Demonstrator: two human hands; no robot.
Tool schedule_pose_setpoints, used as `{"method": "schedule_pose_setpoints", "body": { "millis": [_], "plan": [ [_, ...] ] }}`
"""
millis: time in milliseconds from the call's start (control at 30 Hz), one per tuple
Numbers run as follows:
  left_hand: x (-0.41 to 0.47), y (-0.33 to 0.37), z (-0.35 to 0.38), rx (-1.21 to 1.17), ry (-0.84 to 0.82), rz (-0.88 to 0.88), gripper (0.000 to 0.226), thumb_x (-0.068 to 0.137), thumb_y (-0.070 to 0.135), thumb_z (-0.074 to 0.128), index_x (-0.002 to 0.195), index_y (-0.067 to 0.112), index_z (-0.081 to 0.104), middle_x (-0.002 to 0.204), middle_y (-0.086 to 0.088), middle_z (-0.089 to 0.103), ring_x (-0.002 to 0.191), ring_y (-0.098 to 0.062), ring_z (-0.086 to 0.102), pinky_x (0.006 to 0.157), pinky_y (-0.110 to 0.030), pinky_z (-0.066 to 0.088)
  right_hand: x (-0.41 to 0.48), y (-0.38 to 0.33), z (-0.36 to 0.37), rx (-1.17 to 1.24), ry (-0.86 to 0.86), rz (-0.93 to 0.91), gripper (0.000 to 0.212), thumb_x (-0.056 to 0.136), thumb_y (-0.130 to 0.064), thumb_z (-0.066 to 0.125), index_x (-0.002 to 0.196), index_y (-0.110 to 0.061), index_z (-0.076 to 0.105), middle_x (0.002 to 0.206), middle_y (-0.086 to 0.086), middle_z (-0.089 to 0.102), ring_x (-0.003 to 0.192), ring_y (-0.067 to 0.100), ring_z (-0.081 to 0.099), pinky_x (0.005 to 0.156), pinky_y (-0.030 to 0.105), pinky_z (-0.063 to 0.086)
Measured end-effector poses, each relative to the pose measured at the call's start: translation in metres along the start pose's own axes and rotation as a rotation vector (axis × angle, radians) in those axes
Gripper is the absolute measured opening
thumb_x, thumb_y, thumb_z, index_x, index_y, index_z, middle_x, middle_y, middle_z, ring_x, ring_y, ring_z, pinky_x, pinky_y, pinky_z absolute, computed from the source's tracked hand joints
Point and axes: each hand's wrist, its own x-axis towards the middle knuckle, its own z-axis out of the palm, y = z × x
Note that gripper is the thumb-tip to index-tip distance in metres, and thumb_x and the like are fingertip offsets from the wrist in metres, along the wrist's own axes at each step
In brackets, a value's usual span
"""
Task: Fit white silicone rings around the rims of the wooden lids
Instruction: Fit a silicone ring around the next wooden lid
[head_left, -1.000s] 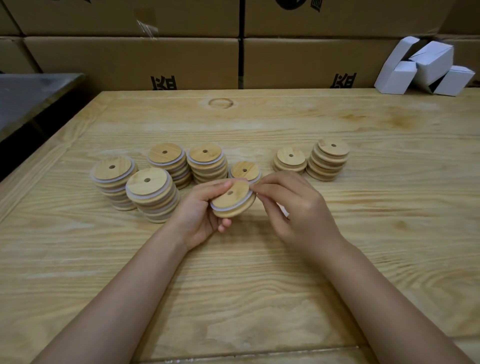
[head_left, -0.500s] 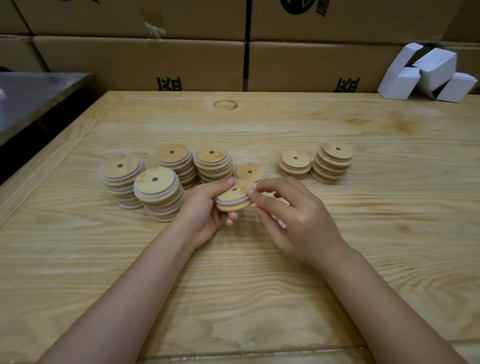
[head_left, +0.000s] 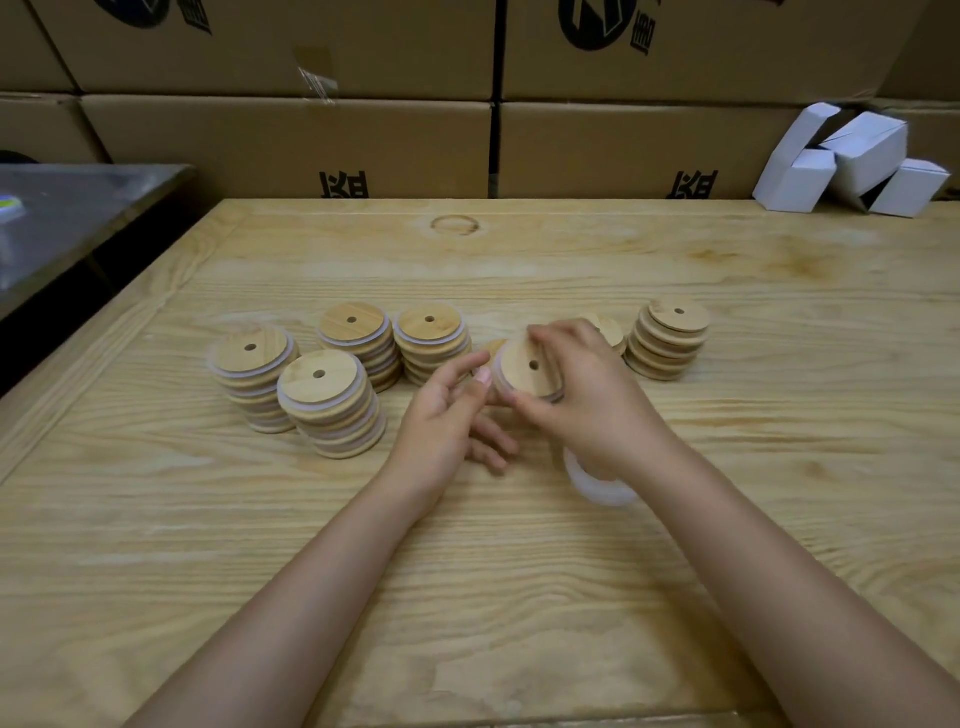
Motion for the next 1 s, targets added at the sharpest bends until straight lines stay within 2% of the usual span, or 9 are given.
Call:
{"method": "schedule_pose_setpoints", "body": {
  "millis": [167,300,567,700,800,900,1000],
  "plan": [
    [0.003,-0.004,-0.002,0.093,0.111,0.032,0.020,0.098,0.011,0.042,0.115,0.007,0.052,0.077,-0.011,0.065,0.041,-0.015,0.055,0.040,-0.024,0.046,0.034,0.009,0.006,-0.127,-0.105,0.032,0.062,0.078,-0.044,0.068,0.126,-0.009,0.052,0.123,0.005,0.050,0.114,0.022,0.049,0.092,0.033,0.042],
    [0.003,-0.006,-0.005,0.135,0.159,0.082,0.020,0.098,0.008,0.043,0.091,0.016,0.060,0.067,-0.003,0.066,0.041,-0.013,0.055,0.039,-0.022,0.044,0.050,0.011,0.019,-0.196,-0.201,0.051,0.058,0.079,-0.044,0.068,0.121,-0.006,0.055,0.120,0.011,0.052,0.112,0.026,0.050,0.091,0.034,0.042],
    [0.005,-0.007,-0.008,0.131,0.222,0.125,0.027,0.097,0.006,0.043,0.083,0.018,0.062,0.063,-0.001,0.066,0.040,-0.012,0.055,0.038,-0.020,0.042,0.050,0.013,0.024,-0.208,-0.201,0.054,0.065,0.079,-0.050,0.066,0.127,-0.009,0.052,0.120,0.010,0.058,0.115,0.026,0.049,0.093,0.035,0.041],
    [0.006,-0.006,-0.011,0.118,0.264,0.134,0.025,0.098,0.006,0.042,0.085,0.016,0.060,0.058,0.002,0.065,0.039,-0.010,0.054,0.038,-0.019,0.042,0.049,0.015,0.020,-0.300,-0.119,0.025,0.064,0.086,-0.055,0.052,0.130,-0.009,0.049,0.127,0.010,0.056,0.126,0.028,0.037,0.103,0.035,0.029],
    [0.006,-0.007,-0.011,0.117,0.279,0.132,0.024,0.098,0.006,0.041,0.086,0.014,0.060,0.057,0.003,0.065,0.038,-0.009,0.054,0.037,-0.018,0.042,0.052,0.021,0.006,-0.366,-0.067,0.100,0.052,0.097,-0.041,0.038,0.138,-0.010,0.039,0.138,0.011,0.047,0.138,0.029,0.021,0.111,0.038,0.015],
    [0.006,-0.007,-0.011,0.131,0.279,0.127,0.023,0.098,0.006,0.042,0.086,0.015,0.060,0.057,0.003,0.066,0.039,-0.009,0.054,0.038,-0.018,0.042,0.055,0.032,-0.010,-0.620,-0.200,0.189,0.054,0.096,-0.035,0.034,0.143,-0.008,0.029,0.146,0.016,0.035,0.143,0.035,0.002,0.116,0.045,-0.002],
    [0.006,-0.008,-0.011,0.139,0.283,0.128,0.024,0.097,0.006,0.042,0.085,0.016,0.060,0.057,0.003,0.066,0.039,-0.009,0.054,0.038,-0.017,0.041,0.053,0.038,-0.016,-0.793,-0.378,0.231,0.058,0.097,-0.041,0.030,0.145,-0.009,0.021,0.148,0.019,0.029,0.143,0.038,-0.004,0.113,0.051,-0.013]
  ]
}}
